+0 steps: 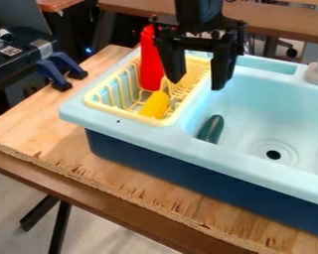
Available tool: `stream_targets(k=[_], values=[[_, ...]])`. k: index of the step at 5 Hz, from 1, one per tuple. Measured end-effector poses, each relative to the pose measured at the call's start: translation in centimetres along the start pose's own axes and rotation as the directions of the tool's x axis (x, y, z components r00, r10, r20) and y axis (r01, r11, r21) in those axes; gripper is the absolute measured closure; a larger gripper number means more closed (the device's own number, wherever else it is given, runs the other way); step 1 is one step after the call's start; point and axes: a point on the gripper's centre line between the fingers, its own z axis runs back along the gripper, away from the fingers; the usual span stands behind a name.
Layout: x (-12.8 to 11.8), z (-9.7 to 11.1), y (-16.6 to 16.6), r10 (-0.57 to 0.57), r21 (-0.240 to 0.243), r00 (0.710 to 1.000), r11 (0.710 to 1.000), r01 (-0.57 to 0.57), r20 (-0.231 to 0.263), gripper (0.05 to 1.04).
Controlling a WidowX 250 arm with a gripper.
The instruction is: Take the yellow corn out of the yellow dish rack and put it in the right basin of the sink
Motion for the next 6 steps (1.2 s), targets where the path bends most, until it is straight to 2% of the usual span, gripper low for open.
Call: stream_targets(k=[1, 2, 3, 4, 5, 6], values=[[-0.3, -1.1, 0.4, 0.005, 0.005, 0.999, 1.000, -0.005, -0.039, 0.082], [-0.8, 0.2, 4.7, 0.042, -0.039, 0.999, 0.998, -0.042, 0.005, 0.082], [-1.0, 1.7, 8.0, 0.101, -0.047, 0.993, 0.994, -0.099, 0.053, 0.082], [-1.4, 1.9, 9.1, 0.107, -0.053, 0.993, 0.993, -0.104, 0.044, 0.082], [-1.0, 1.6, 10.0, 0.131, -0.022, 0.990, 0.991, -0.130, 0.059, 0.082], [-0.2, 0.0, 10.0, 0.192, 0.036, 0.978, 0.980, -0.196, 0.085, 0.082]])
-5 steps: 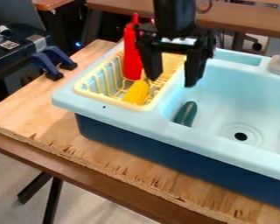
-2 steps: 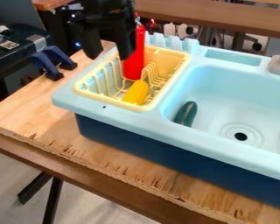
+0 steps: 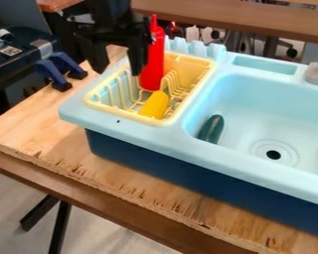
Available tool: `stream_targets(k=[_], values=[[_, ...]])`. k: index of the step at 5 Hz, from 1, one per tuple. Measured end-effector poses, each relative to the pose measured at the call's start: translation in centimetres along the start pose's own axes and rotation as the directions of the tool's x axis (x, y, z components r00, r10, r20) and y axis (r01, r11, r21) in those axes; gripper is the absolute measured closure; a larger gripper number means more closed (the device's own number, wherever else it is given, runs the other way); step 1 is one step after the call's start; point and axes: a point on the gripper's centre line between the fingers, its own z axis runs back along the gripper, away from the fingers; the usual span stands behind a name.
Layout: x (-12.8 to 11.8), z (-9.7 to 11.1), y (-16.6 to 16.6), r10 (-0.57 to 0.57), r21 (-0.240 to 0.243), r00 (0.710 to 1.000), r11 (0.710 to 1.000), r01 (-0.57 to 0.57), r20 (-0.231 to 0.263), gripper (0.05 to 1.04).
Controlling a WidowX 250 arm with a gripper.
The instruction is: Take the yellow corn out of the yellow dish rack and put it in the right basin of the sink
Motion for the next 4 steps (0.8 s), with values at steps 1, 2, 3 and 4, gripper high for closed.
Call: stream_targets(k=[1, 2, 3, 4], values=[[0.7, -1.3, -0.5, 0.007, 0.018, 1.000, 1.000, -0.008, 0.022, 0.082], [1.0, -2.6, -0.8, 0.041, 0.017, 0.999, 0.999, -0.041, 0.017, 0.082], [0.7, -3.7, -0.5, 0.051, 0.025, 0.998, 0.998, -0.050, -0.034, 0.082], [0.3, -4.8, 0.2, 0.069, 0.055, 0.994, 0.996, -0.064, -0.085, 0.082]])
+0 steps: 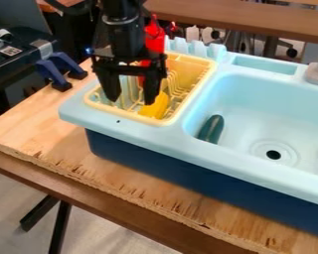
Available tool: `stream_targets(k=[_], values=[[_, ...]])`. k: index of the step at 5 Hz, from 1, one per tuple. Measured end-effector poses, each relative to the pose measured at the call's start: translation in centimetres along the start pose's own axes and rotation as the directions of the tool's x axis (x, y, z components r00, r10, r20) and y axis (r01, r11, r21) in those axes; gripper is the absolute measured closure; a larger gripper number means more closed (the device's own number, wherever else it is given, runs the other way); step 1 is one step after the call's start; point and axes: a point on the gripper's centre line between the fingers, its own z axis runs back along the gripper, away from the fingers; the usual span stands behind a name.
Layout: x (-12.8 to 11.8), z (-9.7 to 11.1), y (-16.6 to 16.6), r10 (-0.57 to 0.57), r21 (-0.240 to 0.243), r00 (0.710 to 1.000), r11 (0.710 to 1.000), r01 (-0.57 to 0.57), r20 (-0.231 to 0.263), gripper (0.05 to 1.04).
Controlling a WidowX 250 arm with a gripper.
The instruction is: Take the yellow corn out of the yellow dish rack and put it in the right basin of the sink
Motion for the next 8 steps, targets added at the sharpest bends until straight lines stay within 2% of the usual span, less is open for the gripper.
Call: stream_targets(k=[1, 3, 5, 6, 7, 8], values=[[0.3, -1.5, -0.4, 0.014, 0.004, 0.999, 1.000, -0.014, -0.039, 0.082], [0.6, -2.8, -2.2, 0.025, -0.023, 0.999, 0.999, -0.026, -0.030, 0.082], [0.5, -3.3, -2.0, 0.032, -0.007, 0.999, 0.999, -0.032, -0.043, 0.120], [0.3, -3.4, -1.8, 0.053, 0.005, 0.997, 0.999, -0.052, -0.055, 0.383], [0.3, -3.2, -2.3, 0.020, -0.032, 0.998, 0.999, -0.022, -0.056, 0.431], [-0.6, -1.5, -3.0, -0.040, -0.040, 0.995, 0.999, 0.037, -0.090, 0.430]])
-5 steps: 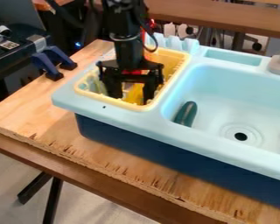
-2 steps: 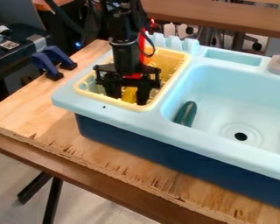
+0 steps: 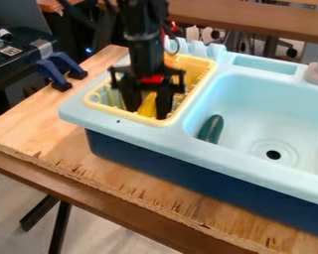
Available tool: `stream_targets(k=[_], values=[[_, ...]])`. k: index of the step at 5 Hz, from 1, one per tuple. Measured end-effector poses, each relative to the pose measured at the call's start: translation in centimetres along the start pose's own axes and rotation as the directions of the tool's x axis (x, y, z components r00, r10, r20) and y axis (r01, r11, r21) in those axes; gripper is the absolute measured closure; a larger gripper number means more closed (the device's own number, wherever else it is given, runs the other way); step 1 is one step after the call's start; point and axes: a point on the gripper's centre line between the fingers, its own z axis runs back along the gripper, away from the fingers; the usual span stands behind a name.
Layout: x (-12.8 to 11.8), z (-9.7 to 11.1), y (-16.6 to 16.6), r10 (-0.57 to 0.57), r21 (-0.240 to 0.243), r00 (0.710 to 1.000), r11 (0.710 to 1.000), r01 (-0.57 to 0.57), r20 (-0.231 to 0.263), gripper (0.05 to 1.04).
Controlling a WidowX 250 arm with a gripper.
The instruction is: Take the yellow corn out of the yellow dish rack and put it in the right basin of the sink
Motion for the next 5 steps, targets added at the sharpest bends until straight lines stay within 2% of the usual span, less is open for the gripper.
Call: stream_targets(k=[1, 2, 3, 4, 5], values=[[-0.9, 3.9, -1.5, -0.067, 0.046, 0.997, 0.997, 0.066, 0.033, 0.431], [0.3, 7.7, -5.5, -0.174, 0.045, 0.980, 0.984, 0.171, 0.094, 0.430], [0.4, 7.0, -9.8, -0.273, 0.058, 0.960, 0.961, 0.269, 0.056, 0.430], [0.2, 4.2, -12.8, -0.308, 0.057, 0.951, 0.951, 0.305, 0.031, 0.430], [-1.1, -0.1, -13.3, -0.270, 0.063, 0.962, 0.960, 0.273, -0.049, 0.430]])
